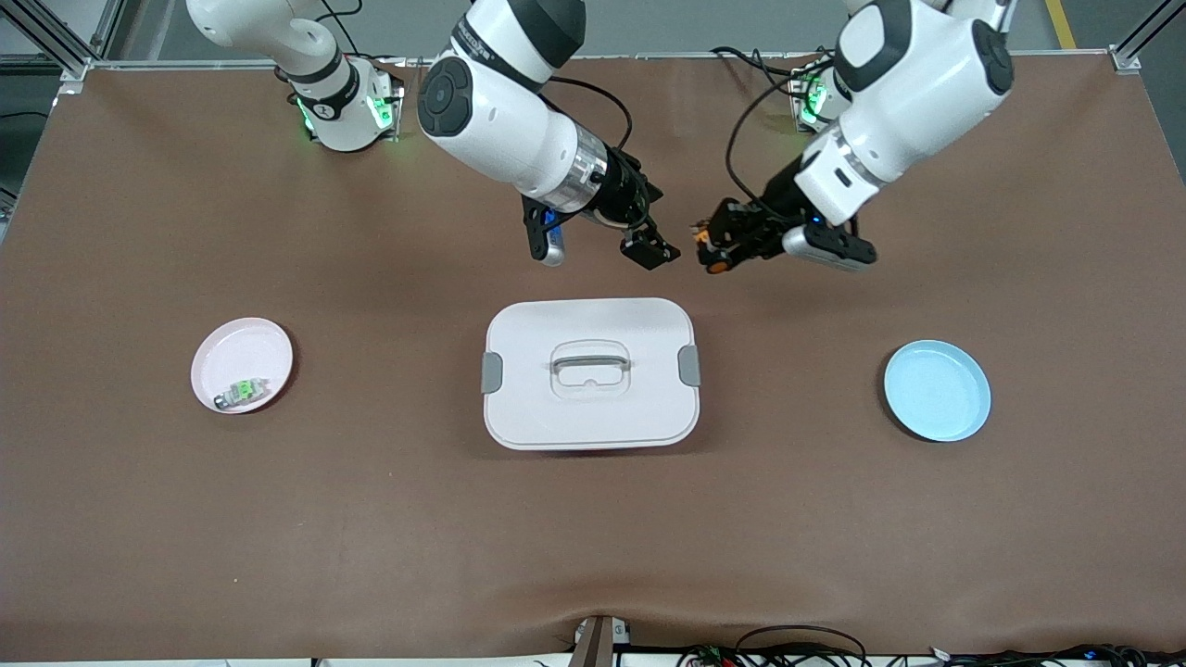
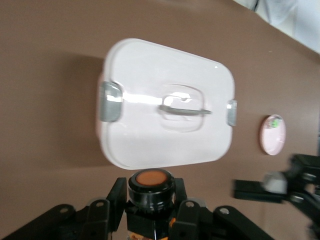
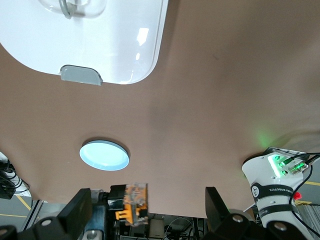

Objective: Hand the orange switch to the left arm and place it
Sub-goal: 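Grasp the switch with the left gripper while the right gripper releases, then move the switch to the blue plate while the right gripper withdraws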

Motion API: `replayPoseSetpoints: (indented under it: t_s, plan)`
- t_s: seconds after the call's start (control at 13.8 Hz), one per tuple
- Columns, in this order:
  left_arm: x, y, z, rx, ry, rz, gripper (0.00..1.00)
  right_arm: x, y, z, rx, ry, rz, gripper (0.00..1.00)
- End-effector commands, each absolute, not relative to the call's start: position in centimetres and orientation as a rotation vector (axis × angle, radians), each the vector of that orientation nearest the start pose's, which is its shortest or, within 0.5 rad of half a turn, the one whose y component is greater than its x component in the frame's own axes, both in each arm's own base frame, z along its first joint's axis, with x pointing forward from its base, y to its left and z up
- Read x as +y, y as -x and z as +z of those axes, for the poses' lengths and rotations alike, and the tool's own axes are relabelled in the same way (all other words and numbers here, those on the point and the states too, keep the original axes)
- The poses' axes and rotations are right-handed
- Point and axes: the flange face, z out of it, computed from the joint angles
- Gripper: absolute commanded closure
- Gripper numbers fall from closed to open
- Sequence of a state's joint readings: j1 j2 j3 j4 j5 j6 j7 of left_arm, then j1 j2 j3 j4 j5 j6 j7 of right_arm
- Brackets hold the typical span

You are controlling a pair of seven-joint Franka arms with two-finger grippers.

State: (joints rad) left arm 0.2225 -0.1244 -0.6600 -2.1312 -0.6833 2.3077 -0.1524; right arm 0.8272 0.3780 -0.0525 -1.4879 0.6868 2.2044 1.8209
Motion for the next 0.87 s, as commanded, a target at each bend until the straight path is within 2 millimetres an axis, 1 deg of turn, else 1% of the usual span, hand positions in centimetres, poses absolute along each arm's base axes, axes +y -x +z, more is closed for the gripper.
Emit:
replayPoseSetpoints:
  t_s: [0.0, 0.14, 0.22, 0.36, 0.43, 0.58, 0.65, 0.72, 0.79]
  plan:
    - [-21.8, -50.2, 49.2, 0.092, -2.69, 0.173, 1.0, 50.0, -48.8, 51.4, 1.632, 2.025, 0.684, 0.0]
    - [-18.6, -51.2, 49.0, 0.036, -2.78, 0.176, 1.0, 47.8, -49.4, 53.1, 1.604, 2.058, 0.696, 0.0]
    - [-17.1, -51.5, 48.8, -0.038, -2.824, 0.189, 1.0, 46.7, -49.4, 54.0, 1.561, 2.104, 0.708, 0.0]
    - [-12.8, -52.8, 47.2, -0.162, -2.87, 0.165, 1.0, 44.3, -49.3, 55.6, 1.482, 2.197, 0.728, 0.0]
    - [-10.9, -53.4, 46.7, -0.229, -2.882, 0.17, 1.0, 42.8, -49.4, 56.2, 1.436, 2.241, 0.733, 0.0]
    - [-7.7, -54.6, 45.4, -0.345, -2.917, 0.16, 1.0, 39.1, -50.0, 57.7, 1.338, 2.323, 0.733, 0.0]
    - [-6.2, -55.3, 44.7, -0.406, -2.934, 0.151, 1.0, 37.4, -50.1, 58.2, 1.292, 2.366, 0.733, 0.0]
    - [-5.2, -55.9, 44.0, -0.465, -2.948, 0.137, 1.0, 35.9, -50.1, 58.8, 1.24, 2.413, 0.719, 0.0]
    - [-3.6, -56.5, 43.2, -0.516, -2.967, 0.121, 1.0, 34.5, -50.0, 59.2, 1.185, 2.457, 0.709, 0.0]
